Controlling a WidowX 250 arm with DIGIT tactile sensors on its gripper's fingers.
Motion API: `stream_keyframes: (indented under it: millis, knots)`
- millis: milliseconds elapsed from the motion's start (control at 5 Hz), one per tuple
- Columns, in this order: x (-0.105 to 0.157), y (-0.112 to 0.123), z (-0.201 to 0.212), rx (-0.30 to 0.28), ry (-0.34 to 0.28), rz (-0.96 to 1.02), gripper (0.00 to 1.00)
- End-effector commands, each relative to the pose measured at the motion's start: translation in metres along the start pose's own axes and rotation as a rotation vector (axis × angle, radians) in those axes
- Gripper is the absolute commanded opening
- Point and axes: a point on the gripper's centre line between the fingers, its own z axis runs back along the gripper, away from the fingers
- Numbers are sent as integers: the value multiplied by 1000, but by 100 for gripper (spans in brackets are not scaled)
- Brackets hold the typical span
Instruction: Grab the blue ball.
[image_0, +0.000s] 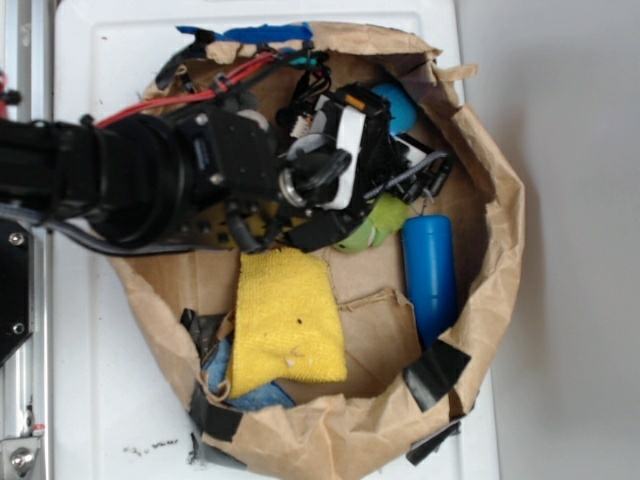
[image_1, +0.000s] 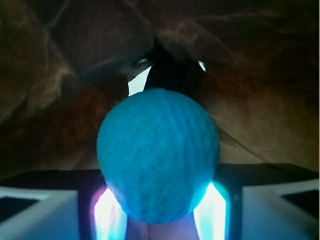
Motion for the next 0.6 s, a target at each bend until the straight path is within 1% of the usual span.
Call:
stream_keyframes:
  millis: [0, 200, 400]
  knots:
    - [17, 4, 23, -43, 2, 15, 0]
    - [27, 6, 40, -27, 127, -29, 0]
    - [43, 7, 66, 46, 323, -73, 0]
